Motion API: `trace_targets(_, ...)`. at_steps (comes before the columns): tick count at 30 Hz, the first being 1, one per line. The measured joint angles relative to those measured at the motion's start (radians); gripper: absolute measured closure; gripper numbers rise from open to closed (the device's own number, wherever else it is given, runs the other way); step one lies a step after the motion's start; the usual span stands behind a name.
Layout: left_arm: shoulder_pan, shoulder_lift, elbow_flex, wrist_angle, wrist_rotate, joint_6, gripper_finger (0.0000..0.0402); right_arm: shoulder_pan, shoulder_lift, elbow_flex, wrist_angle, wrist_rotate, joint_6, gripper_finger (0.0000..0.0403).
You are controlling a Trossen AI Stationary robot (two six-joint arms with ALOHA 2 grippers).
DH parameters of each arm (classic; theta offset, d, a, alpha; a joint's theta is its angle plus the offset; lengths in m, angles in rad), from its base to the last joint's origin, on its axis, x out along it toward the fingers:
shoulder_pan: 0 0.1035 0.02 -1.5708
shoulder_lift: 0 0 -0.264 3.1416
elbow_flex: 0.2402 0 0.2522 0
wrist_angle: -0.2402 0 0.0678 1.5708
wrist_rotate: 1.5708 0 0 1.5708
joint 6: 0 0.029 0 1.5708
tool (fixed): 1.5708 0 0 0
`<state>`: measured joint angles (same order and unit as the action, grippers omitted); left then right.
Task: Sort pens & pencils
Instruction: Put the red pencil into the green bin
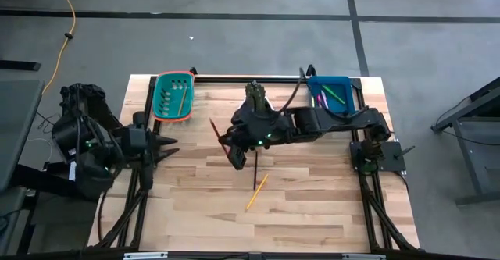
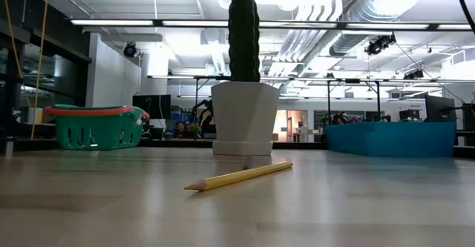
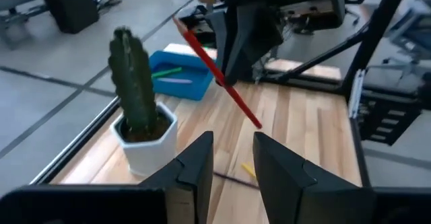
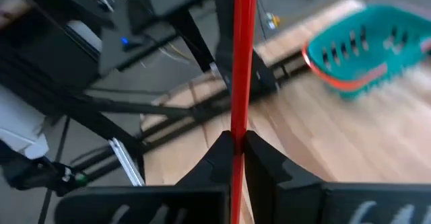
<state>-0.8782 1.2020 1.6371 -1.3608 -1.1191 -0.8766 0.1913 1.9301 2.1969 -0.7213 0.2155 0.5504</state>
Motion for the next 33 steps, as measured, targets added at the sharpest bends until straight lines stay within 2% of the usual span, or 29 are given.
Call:
trace_targets(12, 0.001, -0.092, 0.0, 0.352, -0.038, 0.391, 0.0307, -0.002, 0.0, 0.158, 0.098, -0.018, -0.216, 0.0396)
trace_targets(17, 0.002, -0.109, 0.0, 0.515, -0.013, 0.558, 0.0307, -0.002, -0.003, 0.158, 0.189, -0.06, -0.278, 0.0396)
trace_targets(21, 0.002, -0.106, 0.0, 0.595, 0.011, 0.624, 0.0307, -0.009, -0.003, 0.157, 0.222, -0.107, -0.28, 0.0396)
trace_targets(25, 0.046, -0.092, 0.0, 0.611, 0.076, 0.622, 0.0307, -0.01, -0.003, 0.156, 0.228, -0.116, -0.288, 0.0396)
trace_targets(33, 0.26, -0.02, -0.004, 0.669, 0.36, 0.623, 0.0307, -0.004, -0.003, 0.156, 0.252, -0.149, -0.29, 0.0396)
